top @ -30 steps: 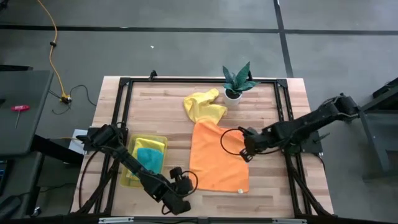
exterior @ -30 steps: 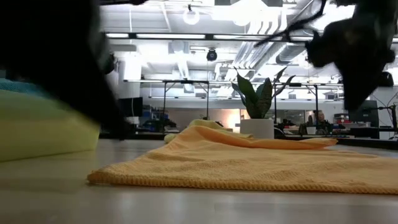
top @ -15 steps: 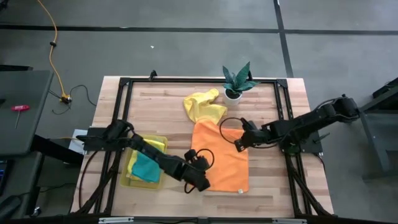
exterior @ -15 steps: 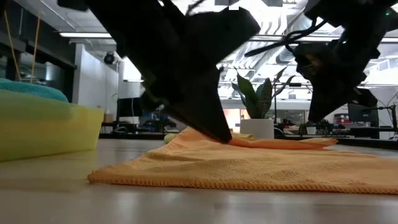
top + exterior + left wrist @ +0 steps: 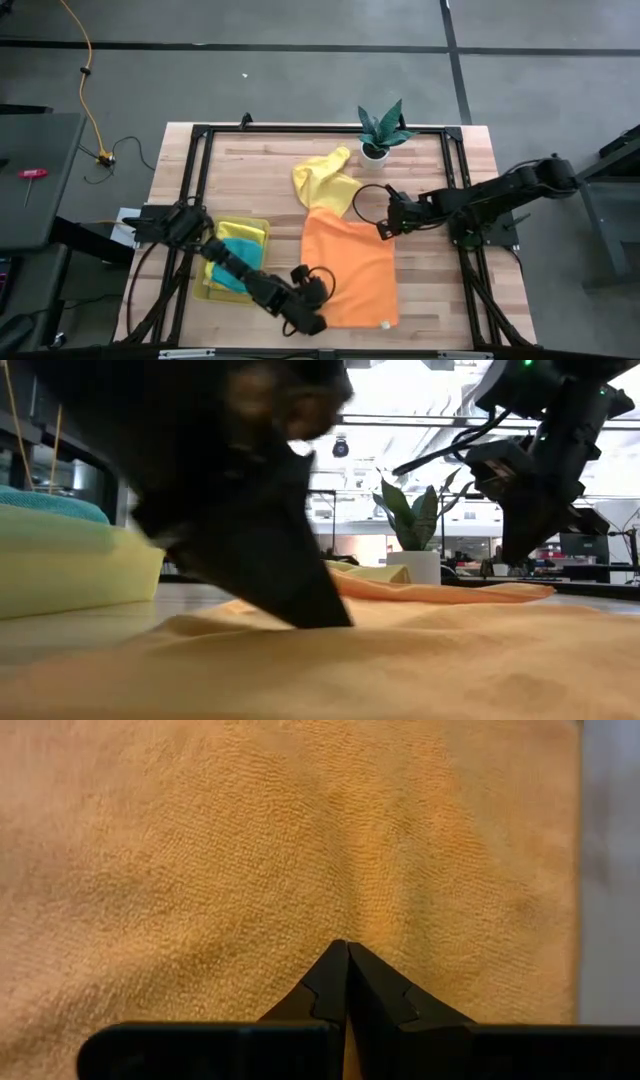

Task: Fold microfiber towels
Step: Move the orange microfiber cloth to the bottom center of the table

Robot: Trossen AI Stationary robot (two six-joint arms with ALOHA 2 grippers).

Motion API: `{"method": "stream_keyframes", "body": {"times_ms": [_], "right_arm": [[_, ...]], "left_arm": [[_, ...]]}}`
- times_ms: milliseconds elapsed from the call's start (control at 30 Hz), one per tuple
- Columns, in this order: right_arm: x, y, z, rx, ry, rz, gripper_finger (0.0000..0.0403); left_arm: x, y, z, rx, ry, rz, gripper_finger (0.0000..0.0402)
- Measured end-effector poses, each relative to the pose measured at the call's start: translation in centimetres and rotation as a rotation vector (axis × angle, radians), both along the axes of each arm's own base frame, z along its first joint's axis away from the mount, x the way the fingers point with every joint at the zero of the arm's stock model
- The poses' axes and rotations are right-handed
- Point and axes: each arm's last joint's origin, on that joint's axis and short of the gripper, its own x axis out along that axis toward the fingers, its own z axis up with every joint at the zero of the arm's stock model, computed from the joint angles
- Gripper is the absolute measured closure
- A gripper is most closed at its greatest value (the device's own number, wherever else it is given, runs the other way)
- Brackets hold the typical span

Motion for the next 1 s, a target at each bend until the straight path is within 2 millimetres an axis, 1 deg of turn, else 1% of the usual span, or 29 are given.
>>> {"method": "stream_keyframes", "body": {"times_ms": [133, 233, 333, 433, 533, 633, 767, 867, 1000], "right_arm": [[0.6, 1.0, -0.3, 0.082, -0.019, 0.094, 0.0403], [1.2, 2.5, -0.6, 0.132, -0.056, 0.215, 0.0403], [2.0, 4.1, -1.2, 0.164, -0.103, 0.299, 0.0403], [2.8, 5.4, -2.2, 0.175, -0.130, 0.297, 0.0403], [3.5, 6.0, -3.4, 0.140, -0.136, 0.249, 0.0403], [4.1, 5.7, -4.5, 0.084, -0.140, 0.165, 0.0403], [4.7, 4.5, -5.1, 0.039, -0.145, 0.097, 0.0403], [5.0, 3.5, -5.3, 0.008, -0.144, 0.066, 0.0403], [5.1, 1.7, -4.8, -0.053, -0.154, 0.006, 0.0403]], "left_arm": [[-1.0, -1.4, -0.1, 0.050, 0.015, -0.065, 0.0402], [-1.4, -2.0, -0.1, 0.055, 0.012, -0.071, 0.0402], [-1.5, -2.1, -0.1, 0.045, 0.002, -0.049, 0.0402], [-1.4, -2.0, -0.2, 0.034, -0.004, -0.033, 0.0402], [-1.3, -1.9, -0.2, 0.031, -0.005, -0.028, 0.0402], [-1.3, -1.9, -0.2, 0.031, -0.006, -0.027, 0.0402], [-1.3, -1.9, -0.2, 0.029, -0.008, -0.027, 0.0402], [-1.3, -1.9, -0.2, 0.029, -0.009, -0.027, 0.0402], [-1.3, -1.9, -0.2, 0.029, -0.009, -0.027, 0.0402]]}}
